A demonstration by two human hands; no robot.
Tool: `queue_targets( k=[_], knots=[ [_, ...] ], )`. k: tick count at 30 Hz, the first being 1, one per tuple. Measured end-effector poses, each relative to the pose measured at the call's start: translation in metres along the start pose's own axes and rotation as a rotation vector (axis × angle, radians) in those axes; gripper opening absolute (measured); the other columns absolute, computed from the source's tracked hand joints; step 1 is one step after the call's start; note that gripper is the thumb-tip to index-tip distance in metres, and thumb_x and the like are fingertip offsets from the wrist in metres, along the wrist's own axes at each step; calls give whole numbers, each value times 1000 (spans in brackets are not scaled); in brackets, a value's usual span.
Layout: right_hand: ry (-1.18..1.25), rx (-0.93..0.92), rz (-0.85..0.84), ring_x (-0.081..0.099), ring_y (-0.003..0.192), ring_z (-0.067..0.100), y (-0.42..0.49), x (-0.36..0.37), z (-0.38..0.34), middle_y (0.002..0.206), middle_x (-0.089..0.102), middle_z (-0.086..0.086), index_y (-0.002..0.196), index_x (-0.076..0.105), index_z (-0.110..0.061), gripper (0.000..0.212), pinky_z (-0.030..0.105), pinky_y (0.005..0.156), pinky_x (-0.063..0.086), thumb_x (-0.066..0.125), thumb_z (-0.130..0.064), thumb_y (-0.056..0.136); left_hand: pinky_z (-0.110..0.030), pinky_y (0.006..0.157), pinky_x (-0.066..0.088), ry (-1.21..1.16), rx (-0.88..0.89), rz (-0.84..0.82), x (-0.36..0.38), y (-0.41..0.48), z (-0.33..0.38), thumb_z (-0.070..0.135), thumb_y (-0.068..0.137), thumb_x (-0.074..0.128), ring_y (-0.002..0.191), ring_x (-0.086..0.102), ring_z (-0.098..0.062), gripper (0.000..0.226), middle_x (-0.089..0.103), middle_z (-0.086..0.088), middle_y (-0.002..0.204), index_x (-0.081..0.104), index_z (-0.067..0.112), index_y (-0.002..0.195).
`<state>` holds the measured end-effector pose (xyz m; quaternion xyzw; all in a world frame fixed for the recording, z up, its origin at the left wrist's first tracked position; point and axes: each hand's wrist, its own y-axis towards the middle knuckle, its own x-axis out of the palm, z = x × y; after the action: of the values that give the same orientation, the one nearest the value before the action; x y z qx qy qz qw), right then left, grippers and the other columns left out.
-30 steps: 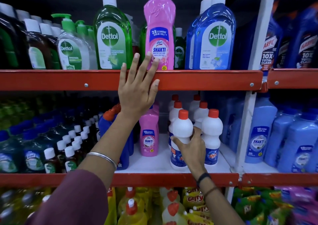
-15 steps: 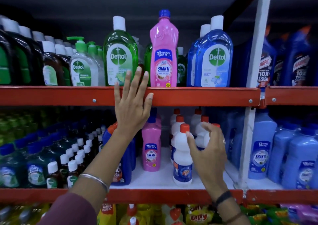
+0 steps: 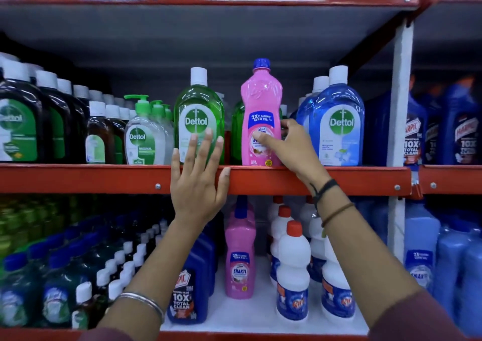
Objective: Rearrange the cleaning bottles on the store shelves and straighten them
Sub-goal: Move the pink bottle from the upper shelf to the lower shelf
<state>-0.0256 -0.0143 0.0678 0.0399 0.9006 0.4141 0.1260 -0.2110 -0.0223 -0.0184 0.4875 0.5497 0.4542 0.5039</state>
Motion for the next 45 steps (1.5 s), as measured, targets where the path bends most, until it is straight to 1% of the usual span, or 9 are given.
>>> queue_targets(
  k=[3, 6, 11, 14, 18, 24, 30, 38, 45],
  knots=[
    [76, -13, 71, 63, 73, -2, -2, 0, 2, 95, 67, -1, 112, 56, -10, 53, 8, 54, 49, 79, -32, 70, -47, 118, 14, 0, -2, 14, 1, 0, 0, 44, 98, 26, 145, 26, -23, 55, 31, -2, 156, 36, 20, 147],
    [141, -26, 183, 63, 80, 0, -12, 0, 1, 100, 66, 0, 115, 54, -12, 57, 10, 60, 50, 80, -32, 67, -46, 118, 13, -8, 3, 22, 1, 0, 0, 44, 97, 28, 144, 27, -23, 56, 32, -2, 156, 36, 20, 147],
    [189, -121, 402, 59, 79, -4, -34, -11, -21, 89, 60, -17, 114, 53, -15, 55, 2, 60, 44, 80, -27, 67, -47, 117, 14, -13, 3, 14, -1, 0, -1, 45, 98, 26, 144, 27, -23, 57, 30, -2, 156, 34, 20, 148],
    [219, -153, 468, 64, 87, 5, -49, -23, -32, 96, 65, -10, 113, 54, -16, 55, 7, 66, 48, 81, -30, 67, -48, 117, 15, -19, -1, 4, -2, -2, 0, 45, 98, 25, 144, 27, -23, 57, 29, -2, 157, 33, 20, 148],
    [279, -127, 374, 68, 92, 10, -79, -36, -37, 105, 69, -1, 114, 56, -16, 57, 16, 69, 53, 80, -34, 65, -48, 117, 15, -18, 2, -25, -2, -7, -1, 45, 98, 25, 145, 24, -23, 57, 28, -2, 157, 29, 20, 150],
    [368, 13, 205, 71, 85, 11, -134, -28, -4, 97, 72, -3, 105, 60, -18, 53, 22, 70, 56, 79, -28, 57, -45, 116, 18, -40, 10, -29, -5, -22, -11, 41, 99, 29, 143, 30, -24, 54, 32, -3, 156, 31, 19, 149],
    [353, 138, 128, 70, 84, 9, -182, 9, 54, 99, 71, 0, 110, 59, -13, 59, 18, 66, 55, 78, -28, 56, -43, 115, 18, -50, 29, -2, -2, -23, -15, 41, 100, 30, 142, 31, -24, 53, 34, -3, 155, 31, 20, 149],
    [277, 315, 50, 69, 92, 10, -219, 65, 127, 107, 70, -1, 116, 57, -20, 52, 27, 77, 59, 79, -21, 69, -43, 114, 22, -40, 78, 83, 8, -23, -20, 40, 102, 27, 140, 36, -25, 50, 38, -6, 152, 35, 20, 147],
    [209, 344, -27, 67, 94, 8, -215, 90, 163, 104, 67, -6, 110, 53, -29, 45, 19, 72, 56, 75, -15, 74, -42, 113, 24, -34, 93, 148, 14, -23, -22, 41, 102, 27, 138, 39, -24, 50, 42, -5, 150, 38, 20, 146]
  ],
)
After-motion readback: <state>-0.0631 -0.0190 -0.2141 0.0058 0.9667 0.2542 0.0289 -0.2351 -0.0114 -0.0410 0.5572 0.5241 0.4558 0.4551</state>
